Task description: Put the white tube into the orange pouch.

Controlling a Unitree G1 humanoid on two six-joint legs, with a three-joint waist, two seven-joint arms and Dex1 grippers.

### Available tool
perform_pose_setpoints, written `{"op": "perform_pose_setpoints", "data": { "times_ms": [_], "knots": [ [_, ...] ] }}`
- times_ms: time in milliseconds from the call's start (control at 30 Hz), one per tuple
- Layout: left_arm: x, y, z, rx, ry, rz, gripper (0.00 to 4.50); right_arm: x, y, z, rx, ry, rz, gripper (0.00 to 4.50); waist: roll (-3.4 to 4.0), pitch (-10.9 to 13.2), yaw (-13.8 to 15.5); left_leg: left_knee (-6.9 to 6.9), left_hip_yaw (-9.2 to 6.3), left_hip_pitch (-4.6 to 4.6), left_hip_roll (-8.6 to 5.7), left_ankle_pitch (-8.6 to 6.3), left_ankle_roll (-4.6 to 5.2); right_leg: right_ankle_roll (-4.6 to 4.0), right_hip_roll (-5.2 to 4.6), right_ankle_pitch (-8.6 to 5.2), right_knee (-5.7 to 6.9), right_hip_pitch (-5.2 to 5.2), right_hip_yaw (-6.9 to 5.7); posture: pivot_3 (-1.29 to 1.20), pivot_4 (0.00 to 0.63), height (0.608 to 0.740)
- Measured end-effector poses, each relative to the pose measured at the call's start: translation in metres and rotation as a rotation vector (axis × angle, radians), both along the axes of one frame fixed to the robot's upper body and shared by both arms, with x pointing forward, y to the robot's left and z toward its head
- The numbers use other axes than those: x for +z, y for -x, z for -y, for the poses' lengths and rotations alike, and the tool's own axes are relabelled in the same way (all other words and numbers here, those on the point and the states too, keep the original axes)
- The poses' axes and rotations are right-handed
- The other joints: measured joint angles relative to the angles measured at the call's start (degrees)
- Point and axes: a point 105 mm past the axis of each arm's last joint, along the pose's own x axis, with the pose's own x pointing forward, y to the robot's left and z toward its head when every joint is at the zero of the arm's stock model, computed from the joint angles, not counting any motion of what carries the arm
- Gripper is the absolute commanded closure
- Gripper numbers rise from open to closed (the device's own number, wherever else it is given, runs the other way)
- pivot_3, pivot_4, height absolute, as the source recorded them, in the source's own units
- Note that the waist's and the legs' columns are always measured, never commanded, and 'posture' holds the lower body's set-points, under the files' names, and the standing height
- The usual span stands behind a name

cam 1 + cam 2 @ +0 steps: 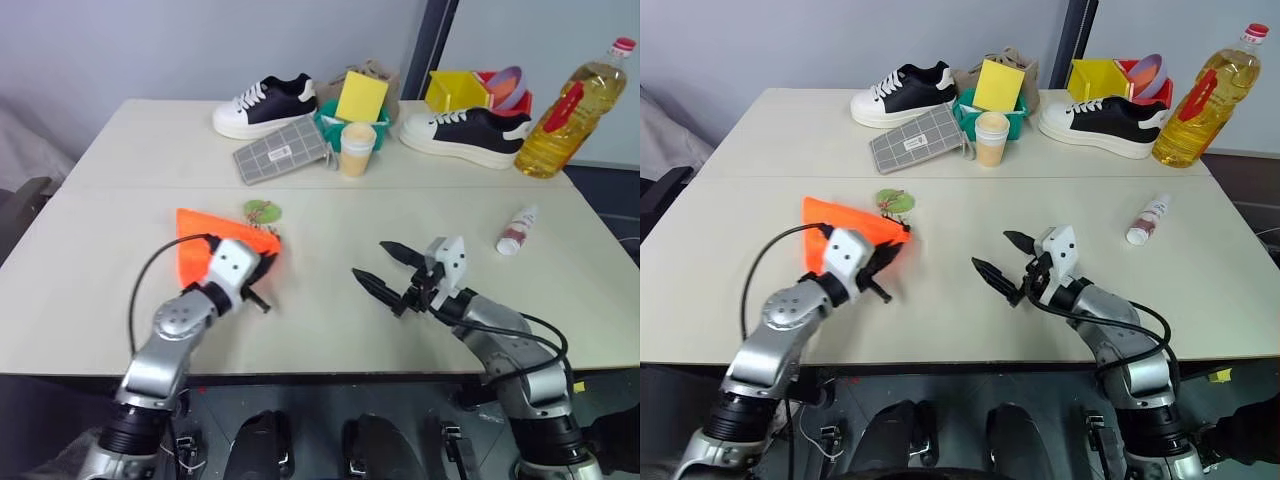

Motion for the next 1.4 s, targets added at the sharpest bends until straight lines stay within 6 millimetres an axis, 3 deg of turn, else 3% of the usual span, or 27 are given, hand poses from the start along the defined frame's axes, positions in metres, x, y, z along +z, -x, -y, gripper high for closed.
{"op": "perform_pose_setpoints", "data": {
  "times_ms": [100,200,400,533,833,967,1233,1400],
  "knots": [
    [0.011,0.009,0.020,-0.065,0.034,-0.004,4.43,0.001,-0.002,0.006,-0.021,0.012,0.009,0.00,0.00,0.0,-0.2,-0.02,-0.04,0.02,0.02,0.00,0.00,0.01,0.04,0.00,0.01,0.00,0.00,0.00,0.150,0.740],
    [0.017,0.015,0.020,-0.083,0.035,-0.012,4.43,0.001,-0.006,0.022,-0.076,0.038,0.007,0.00,0.00,0.0,-0.3,-0.02,-0.05,0.03,0.03,0.00,0.00,0.00,0.06,0.00,0.01,0.00,0.00,0.00,0.150,0.740],
    [0.007,0.020,-0.033,0.038,0.004,-0.083,4.43,-0.001,-0.026,0.060,-0.275,0.102,0.026,0.00,0.02,0.0,-0.4,-0.03,-0.05,0.03,0.04,0.00,0.00,-0.01,0.04,-0.01,0.01,-0.03,0.01,0.00,0.150,0.740],
    [0.002,0.028,-0.063,0.095,0.003,-0.123,4.43,0.000,-0.037,0.097,-0.474,0.136,0.054,0.00,0.02,0.0,0.0,-0.02,-0.05,0.01,0.00,-0.01,-0.02,-0.05,-0.03,-0.03,-0.01,-0.02,0.00,0.00,0.150,0.740],
    [-0.001,0.034,-0.065,0.076,0.018,-0.146,4.43,-0.016,-0.047,0.175,-0.896,0.225,0.035,0.00,0.05,0.0,-0.4,-0.06,-0.03,0.02,0.00,0.03,-0.10,-0.06,-0.01,-0.03,-0.02,-0.02,0.02,0.00,0.150,0.740],
    [0.001,0.032,-0.058,0.056,0.030,-0.135,4.43,-0.021,-0.055,0.188,-1.003,0.207,-0.001,0.00,0.06,0.0,-0.6,-0.08,-0.02,0.03,0.01,0.12,-0.23,-0.03,0.01,-0.02,-0.01,-0.02,0.03,0.00,0.150,0.740],
    [-0.002,0.031,-0.044,0.037,0.062,-0.141,4.43,-0.034,-0.075,0.191,-1.108,0.122,-0.094,0.00,0.08,0.0,-0.4,-0.07,0.02,0.03,0.01,0.16,-0.27,0.00,0.02,-0.01,-0.01,-0.02,0.04,0.00,0.150,0.740],
    [-0.003,0.031,-0.035,0.016,0.075,-0.144,4.43,-0.035,-0.083,0.203,-1.202,0.060,-0.129,0.00,0.08,0.0,-0.4,-0.06,0.03,0.03,0.00,0.16,-0.28,0.00,0.01,-0.01,-0.01,-0.01,0.04,0.00,0.150,0.740]
  ]
}}
